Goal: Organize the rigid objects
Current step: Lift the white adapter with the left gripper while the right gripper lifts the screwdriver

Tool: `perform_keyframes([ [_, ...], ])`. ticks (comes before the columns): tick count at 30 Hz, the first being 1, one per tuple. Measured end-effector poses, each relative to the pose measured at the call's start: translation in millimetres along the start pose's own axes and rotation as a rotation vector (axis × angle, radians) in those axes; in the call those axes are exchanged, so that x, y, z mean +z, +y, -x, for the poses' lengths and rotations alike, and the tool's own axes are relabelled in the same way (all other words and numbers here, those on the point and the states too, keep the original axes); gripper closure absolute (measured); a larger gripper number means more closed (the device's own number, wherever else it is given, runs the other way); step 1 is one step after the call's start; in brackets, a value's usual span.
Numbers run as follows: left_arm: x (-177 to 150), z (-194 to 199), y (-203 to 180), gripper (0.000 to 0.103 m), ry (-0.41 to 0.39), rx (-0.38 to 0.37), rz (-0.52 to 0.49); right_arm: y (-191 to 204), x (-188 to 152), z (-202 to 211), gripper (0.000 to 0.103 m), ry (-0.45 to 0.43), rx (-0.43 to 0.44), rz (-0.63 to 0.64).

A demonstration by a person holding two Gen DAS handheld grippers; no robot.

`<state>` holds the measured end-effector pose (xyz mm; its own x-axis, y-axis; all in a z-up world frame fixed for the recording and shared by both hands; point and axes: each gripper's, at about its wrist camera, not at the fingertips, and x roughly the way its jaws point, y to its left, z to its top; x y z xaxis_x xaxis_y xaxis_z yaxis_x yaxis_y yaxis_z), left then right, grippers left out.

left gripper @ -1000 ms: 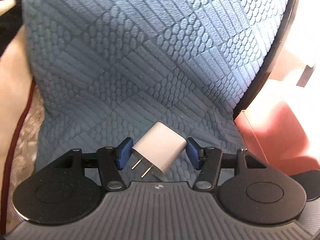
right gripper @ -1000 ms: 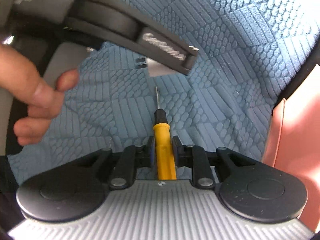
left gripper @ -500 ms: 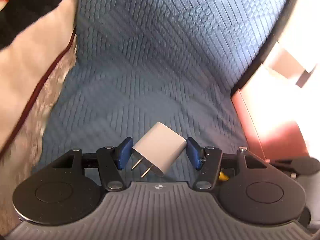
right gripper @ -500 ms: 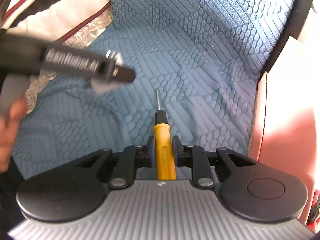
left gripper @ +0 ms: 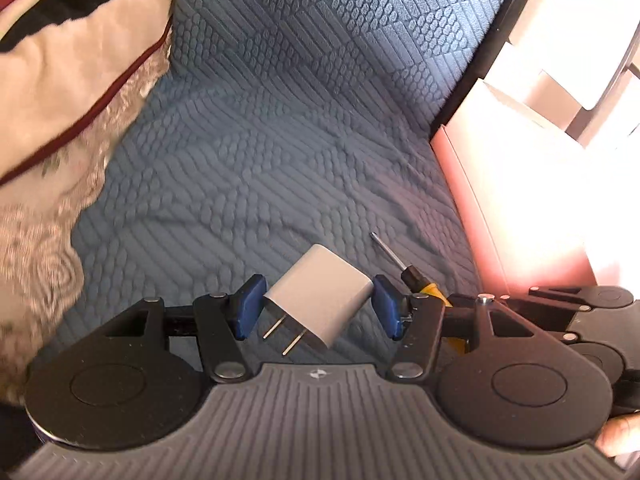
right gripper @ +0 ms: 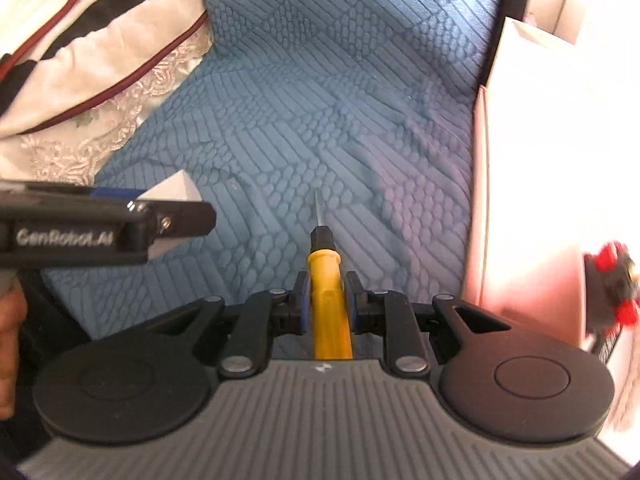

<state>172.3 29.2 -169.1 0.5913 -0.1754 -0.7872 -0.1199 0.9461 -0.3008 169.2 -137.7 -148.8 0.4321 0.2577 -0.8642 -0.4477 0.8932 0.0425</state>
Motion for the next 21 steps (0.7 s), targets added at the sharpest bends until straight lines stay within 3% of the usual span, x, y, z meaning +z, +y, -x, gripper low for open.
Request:
perform_keyframes([
  [6, -10, 15, -2, 0.039, -0.025, -0.012, 0.066, 8, -8, 6, 0.081, 0.007, 0.016, -0.021],
  [13, -6, 4, -3, 0.039, -0.019, 0.025, 0.041, 0, -10, -7, 0.08, 0.037, 0.035, -0.099],
  [16, -2, 2, -1, 0.039, -0.015, 0.01, 0.057, -6, -11, -12, 0.071, 0.034, 0.034, -0.156],
  [21, 0, 2, 4, 0.039, -0.014, 0.001, 0.08, 4, -12, -15, 0.07, 0.013, -0.019, -0.08],
])
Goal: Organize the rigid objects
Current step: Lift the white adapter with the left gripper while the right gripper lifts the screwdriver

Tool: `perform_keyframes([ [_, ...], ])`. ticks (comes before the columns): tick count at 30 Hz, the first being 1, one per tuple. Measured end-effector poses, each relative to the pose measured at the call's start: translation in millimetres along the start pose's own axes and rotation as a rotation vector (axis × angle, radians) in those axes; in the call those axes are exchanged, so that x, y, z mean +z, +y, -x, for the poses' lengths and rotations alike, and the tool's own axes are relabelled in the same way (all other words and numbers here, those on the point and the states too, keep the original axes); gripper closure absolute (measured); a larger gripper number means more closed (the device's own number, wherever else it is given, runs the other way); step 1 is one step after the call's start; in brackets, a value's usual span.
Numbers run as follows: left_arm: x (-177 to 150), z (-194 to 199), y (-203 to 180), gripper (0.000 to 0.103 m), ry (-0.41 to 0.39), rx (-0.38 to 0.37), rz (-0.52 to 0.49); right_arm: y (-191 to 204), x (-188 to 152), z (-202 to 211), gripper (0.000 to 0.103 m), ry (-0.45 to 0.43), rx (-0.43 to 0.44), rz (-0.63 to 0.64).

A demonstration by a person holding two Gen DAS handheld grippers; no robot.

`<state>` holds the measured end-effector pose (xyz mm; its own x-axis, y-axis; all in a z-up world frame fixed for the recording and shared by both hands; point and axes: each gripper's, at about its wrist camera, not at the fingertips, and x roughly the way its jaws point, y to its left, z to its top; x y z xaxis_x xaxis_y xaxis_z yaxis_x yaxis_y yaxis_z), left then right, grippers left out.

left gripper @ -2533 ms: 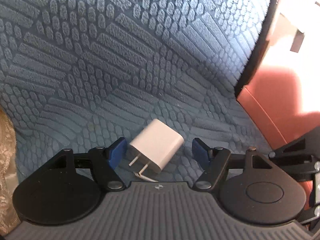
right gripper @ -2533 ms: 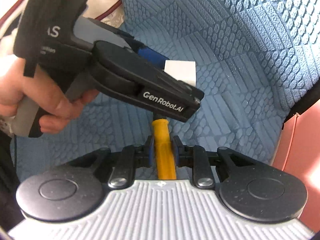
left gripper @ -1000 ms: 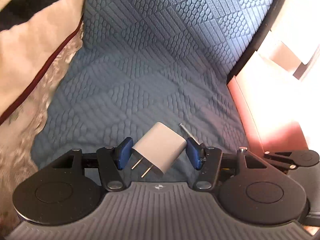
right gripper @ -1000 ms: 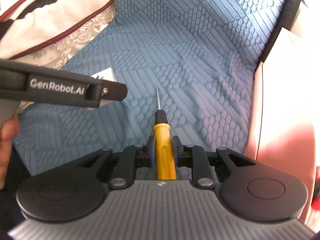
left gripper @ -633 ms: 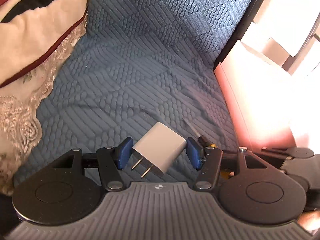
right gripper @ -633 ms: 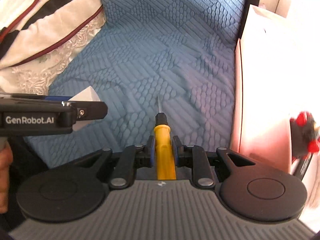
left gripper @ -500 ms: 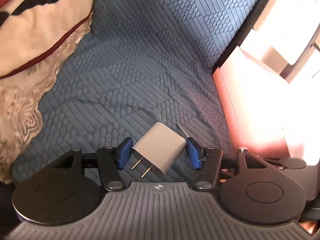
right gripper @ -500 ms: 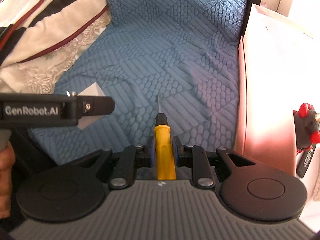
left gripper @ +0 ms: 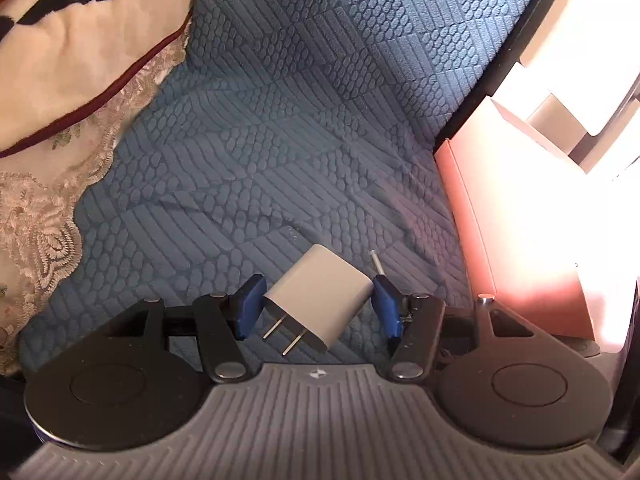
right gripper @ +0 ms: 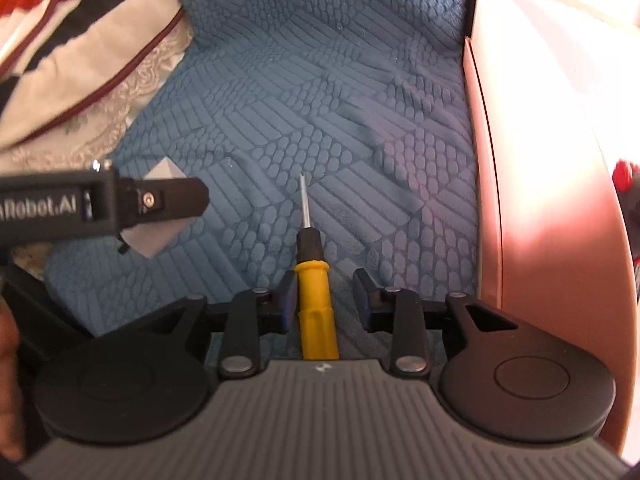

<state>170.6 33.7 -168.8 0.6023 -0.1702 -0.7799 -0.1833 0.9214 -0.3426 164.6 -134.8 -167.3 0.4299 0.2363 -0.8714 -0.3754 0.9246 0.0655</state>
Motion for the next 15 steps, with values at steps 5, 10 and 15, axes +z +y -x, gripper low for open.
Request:
perform_keyframes([
  [5, 2, 1, 3, 0.039, -0.004, -0.007, 0.013, 10, -3, 0, 0.076, -0.021, -0.019, 0.065],
  [10, 6, 8, 7, 0.039, -0.021, -0.072, 0.054, 16, -6, 0, 0.083, -0.045, -0.049, 0.067],
  [15, 10, 11, 13, 0.039, -0.024, -0.081, 0.072, 13, -3, -1, 0.083, -0.052, -0.06, -0.01],
])
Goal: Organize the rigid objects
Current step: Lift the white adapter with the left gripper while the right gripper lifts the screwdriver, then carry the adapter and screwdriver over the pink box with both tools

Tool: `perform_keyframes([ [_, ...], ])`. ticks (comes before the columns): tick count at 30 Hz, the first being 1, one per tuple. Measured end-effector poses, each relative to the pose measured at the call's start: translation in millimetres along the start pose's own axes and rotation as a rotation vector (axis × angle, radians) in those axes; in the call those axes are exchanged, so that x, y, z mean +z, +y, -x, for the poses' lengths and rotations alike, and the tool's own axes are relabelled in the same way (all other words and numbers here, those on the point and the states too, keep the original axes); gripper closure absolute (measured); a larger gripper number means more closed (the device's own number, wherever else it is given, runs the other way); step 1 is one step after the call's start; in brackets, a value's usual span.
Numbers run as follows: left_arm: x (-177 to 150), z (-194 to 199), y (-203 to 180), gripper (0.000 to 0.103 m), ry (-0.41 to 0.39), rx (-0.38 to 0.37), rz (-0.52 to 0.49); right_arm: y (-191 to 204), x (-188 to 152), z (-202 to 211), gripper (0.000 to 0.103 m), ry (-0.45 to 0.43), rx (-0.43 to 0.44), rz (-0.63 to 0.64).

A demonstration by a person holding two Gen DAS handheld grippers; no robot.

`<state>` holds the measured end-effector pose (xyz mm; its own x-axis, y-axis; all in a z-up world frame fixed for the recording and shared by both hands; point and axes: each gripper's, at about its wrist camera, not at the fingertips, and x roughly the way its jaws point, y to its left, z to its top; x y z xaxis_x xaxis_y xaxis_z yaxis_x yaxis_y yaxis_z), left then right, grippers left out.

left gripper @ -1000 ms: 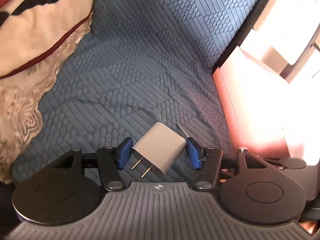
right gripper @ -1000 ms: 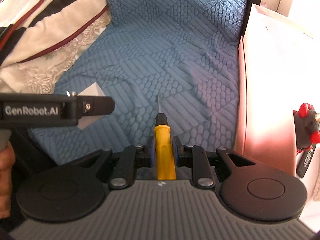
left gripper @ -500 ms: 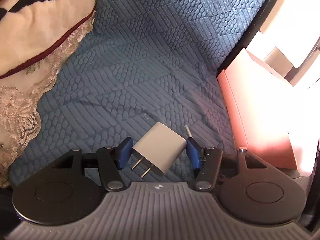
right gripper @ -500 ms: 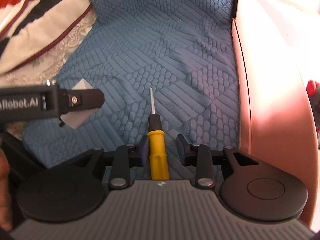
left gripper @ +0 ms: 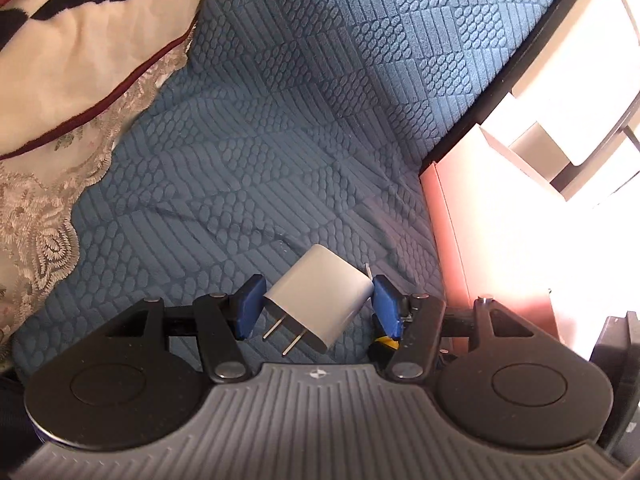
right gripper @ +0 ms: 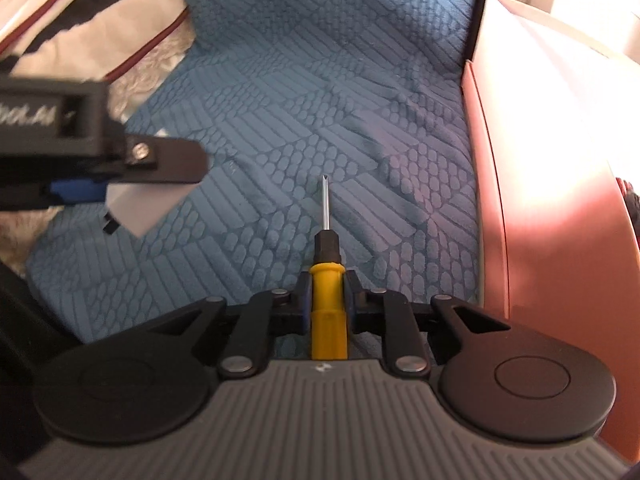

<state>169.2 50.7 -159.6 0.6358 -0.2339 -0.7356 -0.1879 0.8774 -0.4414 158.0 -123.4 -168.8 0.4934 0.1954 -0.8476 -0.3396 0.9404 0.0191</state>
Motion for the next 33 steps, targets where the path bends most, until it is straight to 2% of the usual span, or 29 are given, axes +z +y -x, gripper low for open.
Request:
perform_keyframes([
  [6, 4, 9, 4, 0.039, -0.016, -0.047, 0.027, 8, 5, 6, 0.083, -0.043, -0.034, 0.006],
  [19, 8, 7, 9, 0.039, -0.024, -0.037, 0.052, 4, 6, 27, 0.083, -0.061, -0.069, -0.06],
  [25, 7, 8, -7, 0.039, -0.036, -0.011, -0.031, -3, 10, 46, 0.083, -0.081, -0.054, -0.077],
  [29, 8, 6, -16, 0.039, -0.01, -0.023, -0.042, -12, 15, 57, 0.083, -0.087, -0.029, -0.093],
  [33, 14, 12, -28, 0.039, -0.023, -0.022, -0.067, -24, 22, 69, 0.083, -0.108, -0.012, -0.119],
])
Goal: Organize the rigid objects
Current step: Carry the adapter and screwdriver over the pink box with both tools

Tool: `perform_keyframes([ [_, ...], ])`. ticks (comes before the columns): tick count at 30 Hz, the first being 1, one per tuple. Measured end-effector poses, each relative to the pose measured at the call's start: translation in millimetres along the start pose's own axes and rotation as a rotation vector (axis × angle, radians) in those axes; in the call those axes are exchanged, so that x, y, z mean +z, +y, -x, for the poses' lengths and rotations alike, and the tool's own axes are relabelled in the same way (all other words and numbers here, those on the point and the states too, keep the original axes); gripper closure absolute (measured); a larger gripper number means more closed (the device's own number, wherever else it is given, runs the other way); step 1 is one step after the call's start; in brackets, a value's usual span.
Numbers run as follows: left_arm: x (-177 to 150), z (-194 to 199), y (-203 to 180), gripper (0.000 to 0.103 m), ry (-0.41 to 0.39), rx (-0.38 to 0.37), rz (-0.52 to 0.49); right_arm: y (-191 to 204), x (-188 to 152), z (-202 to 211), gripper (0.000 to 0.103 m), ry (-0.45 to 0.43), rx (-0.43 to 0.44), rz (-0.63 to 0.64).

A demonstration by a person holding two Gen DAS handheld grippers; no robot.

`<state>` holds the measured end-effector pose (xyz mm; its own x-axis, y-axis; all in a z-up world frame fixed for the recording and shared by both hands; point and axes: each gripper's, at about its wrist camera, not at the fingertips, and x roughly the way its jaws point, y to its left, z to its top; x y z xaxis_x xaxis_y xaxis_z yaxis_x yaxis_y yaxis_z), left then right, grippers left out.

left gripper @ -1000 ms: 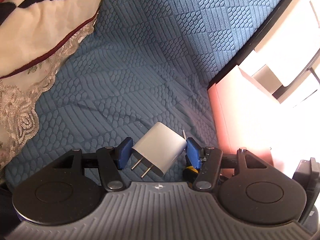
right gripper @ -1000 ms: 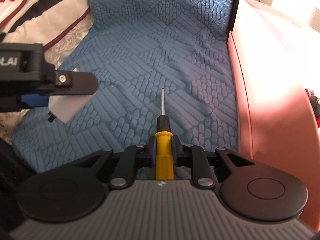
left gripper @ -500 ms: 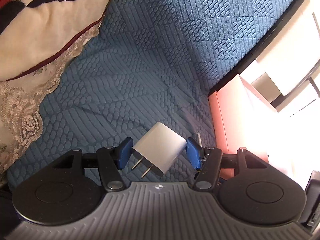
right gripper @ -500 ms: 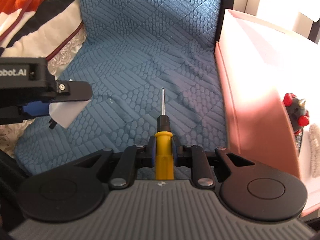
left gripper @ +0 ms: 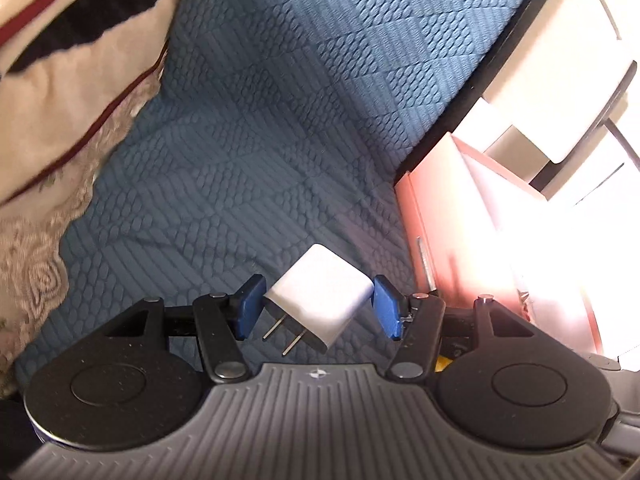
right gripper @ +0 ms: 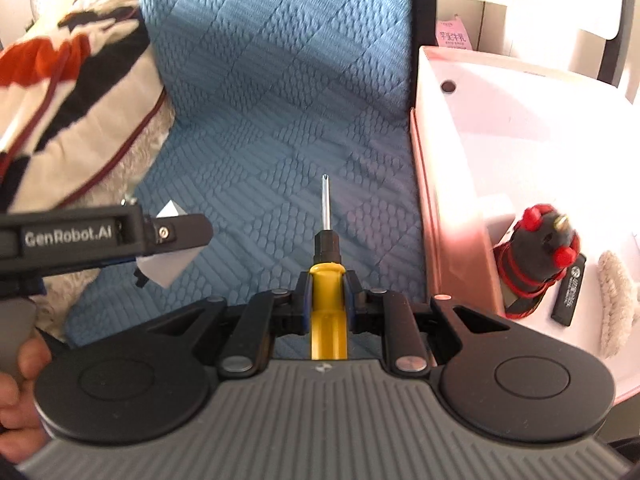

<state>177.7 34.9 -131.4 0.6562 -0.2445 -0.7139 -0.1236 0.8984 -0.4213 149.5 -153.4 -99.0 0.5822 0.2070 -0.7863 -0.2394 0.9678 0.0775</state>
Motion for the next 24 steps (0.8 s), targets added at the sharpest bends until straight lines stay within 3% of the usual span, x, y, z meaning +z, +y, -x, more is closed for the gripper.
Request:
perform_keyframes([
  [11, 28, 14, -21, 0.039, -0.009, -0.046, -0.069, -17, 36, 34, 0.083, -0.062, 0.038, -0.005],
  [24, 64, 38, -80, 0.039, -0.097, -0.118, -0.114, -47, 73, 88, 0.083, -0.167, 0.067, -0.019],
])
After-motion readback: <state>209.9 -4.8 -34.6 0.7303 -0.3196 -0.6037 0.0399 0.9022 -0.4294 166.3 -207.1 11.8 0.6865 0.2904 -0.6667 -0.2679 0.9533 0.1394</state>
